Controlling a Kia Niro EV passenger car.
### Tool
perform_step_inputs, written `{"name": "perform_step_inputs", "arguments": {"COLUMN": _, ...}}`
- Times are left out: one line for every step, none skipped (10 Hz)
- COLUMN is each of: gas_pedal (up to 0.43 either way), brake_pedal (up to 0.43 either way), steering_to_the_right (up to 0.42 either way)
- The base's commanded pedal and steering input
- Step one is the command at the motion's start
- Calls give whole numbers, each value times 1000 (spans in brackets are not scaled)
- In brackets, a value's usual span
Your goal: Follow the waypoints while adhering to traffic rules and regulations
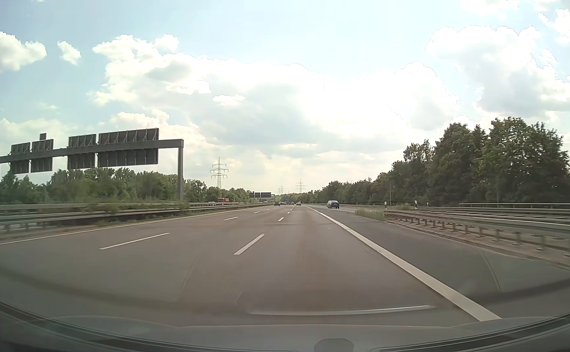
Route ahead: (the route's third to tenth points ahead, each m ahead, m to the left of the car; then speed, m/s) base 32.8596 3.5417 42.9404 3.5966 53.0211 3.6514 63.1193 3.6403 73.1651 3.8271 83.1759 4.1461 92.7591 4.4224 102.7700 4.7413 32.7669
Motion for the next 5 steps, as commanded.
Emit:
{"name": "perform_step_inputs", "arguments": {"gas_pedal": 0, "brake_pedal": 37, "steering_to_the_right": -2}}
{"name": "perform_step_inputs", "arguments": {"gas_pedal": 0, "brake_pedal": 30, "steering_to_the_right": -2}}
{"name": "perform_step_inputs", "arguments": {"gas_pedal": 0, "brake_pedal": 30, "steering_to_the_right": -2}}
{"name": "perform_step_inputs", "arguments": {"gas_pedal": 0, "brake_pedal": 37, "steering_to_the_right": -2}}
{"name": "perform_step_inputs", "arguments": {"gas_pedal": 0, "brake_pedal": 30, "steering_to_the_right": -2}}
